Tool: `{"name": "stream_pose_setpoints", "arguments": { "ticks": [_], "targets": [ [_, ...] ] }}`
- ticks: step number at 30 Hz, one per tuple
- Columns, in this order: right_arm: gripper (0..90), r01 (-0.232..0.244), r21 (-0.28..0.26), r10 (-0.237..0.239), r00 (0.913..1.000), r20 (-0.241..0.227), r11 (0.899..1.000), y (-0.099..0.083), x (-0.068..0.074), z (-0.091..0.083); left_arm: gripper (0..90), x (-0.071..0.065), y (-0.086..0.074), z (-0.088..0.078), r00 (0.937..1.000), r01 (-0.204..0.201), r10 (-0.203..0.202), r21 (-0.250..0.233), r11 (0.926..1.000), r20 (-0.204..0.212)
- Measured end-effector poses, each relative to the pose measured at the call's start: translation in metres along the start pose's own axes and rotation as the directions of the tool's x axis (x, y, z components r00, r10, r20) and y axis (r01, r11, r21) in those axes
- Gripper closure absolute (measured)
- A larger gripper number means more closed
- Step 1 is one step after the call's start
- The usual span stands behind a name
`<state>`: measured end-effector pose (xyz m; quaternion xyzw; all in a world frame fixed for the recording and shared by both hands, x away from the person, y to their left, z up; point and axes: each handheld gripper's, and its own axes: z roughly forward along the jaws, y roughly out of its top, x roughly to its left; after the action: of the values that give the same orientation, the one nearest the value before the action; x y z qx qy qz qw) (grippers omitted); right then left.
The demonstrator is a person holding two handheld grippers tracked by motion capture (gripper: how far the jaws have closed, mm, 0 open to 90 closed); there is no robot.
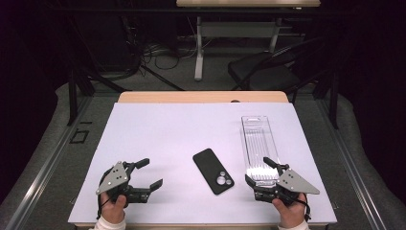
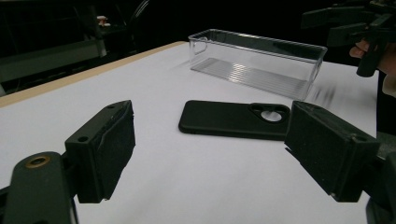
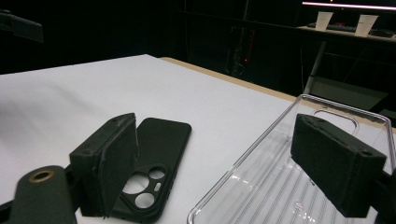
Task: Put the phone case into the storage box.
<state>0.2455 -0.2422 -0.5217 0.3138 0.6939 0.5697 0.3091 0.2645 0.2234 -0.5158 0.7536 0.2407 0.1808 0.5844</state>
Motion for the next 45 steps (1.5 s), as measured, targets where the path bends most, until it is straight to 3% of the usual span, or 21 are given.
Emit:
{"name": "stream_pose_setpoints", "arguments": {
  "ticks": [5,8,13,16,19,22,24,29,33,36,39,40,41,45],
  "targets": [
    [14.3,0.008,0.005,-0.008,0.9998,0.016,1.000,0.000,-0.001,-0.002,16.0,0.001,0.000,0.002,0.9999,0.006,-0.006,0.010,0.9999,-0.011],
    [14.3,0.010,0.003,-0.010,0.9997,0.023,1.000,0.000,-0.002,-0.003,16.0,0.003,0.000,0.007,0.9990,0.044,-0.044,0.018,0.9989,0.007],
    [14.3,0.016,0.001,-0.016,0.9993,0.032,1.000,0.001,0.000,-0.004,16.1,0.003,0.003,0.014,0.9976,0.069,-0.069,0.023,0.9974,-0.010],
    [14.3,0.016,0.002,-0.017,0.9993,0.035,1.000,0.001,0.001,-0.005,17.2,0.001,0.009,0.016,0.9980,0.062,-0.062,0.038,0.9973,-0.008],
    [14.3,0.012,0.001,-0.012,0.9992,0.037,1.000,0.001,0.001,-0.005,27.9,-0.005,0.019,0.023,0.9994,0.027,-0.024,0.095,0.9951,-0.024],
    [14.3,0.010,0.006,-0.010,0.9992,0.038,1.000,0.001,0.001,-0.005,28.4,-0.007,0.023,0.026,0.9982,0.033,-0.028,0.102,0.9942,-0.053],
    [14.3,0.011,0.010,-0.011,0.9993,0.037,1.000,0.000,0.001,-0.004,29.7,-0.005,0.029,0.030,0.9953,0.060,-0.051,0.119,0.9911,-0.082],
    [14.3,0.010,0.009,-0.010,0.9994,0.033,1.000,0.000,0.002,-0.003,34.3,-0.002,0.037,0.035,0.9913,0.085,-0.071,0.122,0.9889,-0.110],
    [14.3,0.005,0.005,-0.005,0.9995,0.032,1.000,0.001,0.001,-0.003,43.4,-0.004,0.052,0.042,0.9916,0.063,-0.049,0.111,0.9919,-0.120],
    [14.3,0.002,0.005,-0.003,0.9996,0.028,1.000,0.001,0.002,-0.002,48.3,-0.006,0.059,0.047,0.9934,0.051,-0.038,0.121,0.9913,-0.108],
    [14.3,0.006,0.003,-0.006,0.9997,0.025,1.000,0.002,0.001,-0.002,53.9,-0.010,0.068,0.055,0.9955,0.067,-0.057,0.146,0.9871,-0.076],
    [14.3,0.003,0.001,-0.003,0.9997,0.025,1.000,0.001,0.002,-0.002,53.9,-0.011,0.071,0.058,0.9957,0.072,-0.061,0.166,0.9835,-0.070],
    [14.3,-0.002,0.001,0.002,0.9997,0.023,1.000,0.002,0.002,-0.002,54.0,-0.015,0.076,0.064,0.9974,0.051,-0.041,0.187,0.9811,-0.060],
    [14.3,0.001,-0.001,-0.001,0.9998,0.020,1.000,0.002,0.001,-0.001,54.4,-0.020,0.080,0.074,0.9976,0.059,-0.052,0.188,0.9803,-0.045]
  ]
}}
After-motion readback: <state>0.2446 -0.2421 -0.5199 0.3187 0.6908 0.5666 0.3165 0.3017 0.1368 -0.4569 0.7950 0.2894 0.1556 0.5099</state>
